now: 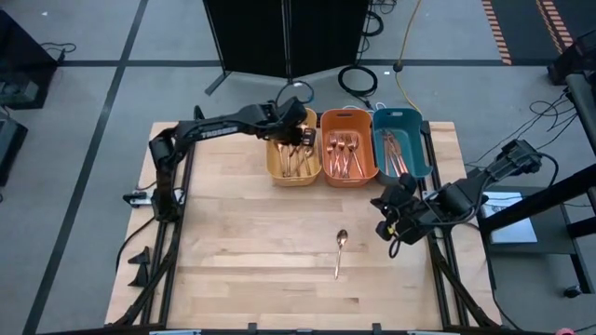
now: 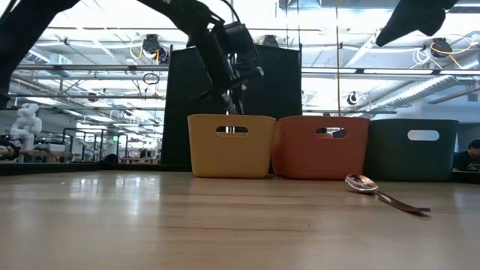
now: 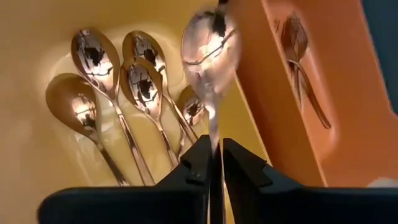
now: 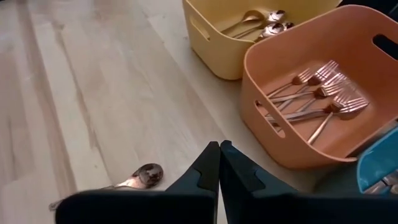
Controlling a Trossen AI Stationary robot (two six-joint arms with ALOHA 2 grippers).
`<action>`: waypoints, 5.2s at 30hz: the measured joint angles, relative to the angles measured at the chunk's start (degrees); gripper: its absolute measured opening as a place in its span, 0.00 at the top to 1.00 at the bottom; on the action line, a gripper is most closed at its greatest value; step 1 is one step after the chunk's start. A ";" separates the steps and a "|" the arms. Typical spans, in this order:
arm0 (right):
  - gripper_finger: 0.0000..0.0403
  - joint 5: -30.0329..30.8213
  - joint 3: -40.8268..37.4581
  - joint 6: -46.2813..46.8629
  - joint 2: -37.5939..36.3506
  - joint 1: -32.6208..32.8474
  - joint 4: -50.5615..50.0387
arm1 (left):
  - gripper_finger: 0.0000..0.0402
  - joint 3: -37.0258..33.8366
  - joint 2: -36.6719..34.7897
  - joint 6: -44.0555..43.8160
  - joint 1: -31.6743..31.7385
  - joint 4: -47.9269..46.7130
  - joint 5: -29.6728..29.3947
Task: Sort silverware
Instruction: Put the copper spoon into the yellow bin
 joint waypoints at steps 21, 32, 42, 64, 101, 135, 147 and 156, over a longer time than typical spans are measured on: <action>1.00 -7.18 0.00 -3.39 -0.22 -1.18 -2.21 | 0.79 1.64 0.72 2.82 -6.75 3.49 3.67; 1.00 -8.14 0.00 -3.22 -0.22 5.32 -2.15 | 0.79 1.68 0.72 -3.19 -23.43 18.00 -0.46; 1.00 -7.50 0.02 -2.27 0.06 6.28 0.28 | 0.79 1.40 4.59 -6.22 -37.15 18.93 -15.50; 1.00 -16.11 0.02 -8.83 3.08 6.22 -2.28 | 0.85 10.57 28.62 -16.16 -49.93 30.84 -39.16; 1.00 -16.50 0.02 -12.78 3.02 6.22 -2.10 | 0.92 10.85 15.59 -6.24 -51.61 -5.28 -25.66; 1.00 -18.70 0.02 -21.01 3.04 7.53 1.80 | 0.71 10.97 20.10 -40.11 -45.95 -11.49 -12.89; 1.00 -18.46 0.02 -21.27 3.03 7.51 0.99 | 0.70 7.20 20.28 -40.26 -46.33 -8.11 -12.82; 1.00 -18.37 0.02 -21.27 3.03 7.46 0.79 | 0.71 4.25 19.95 -40.19 -46.64 -2.40 -12.77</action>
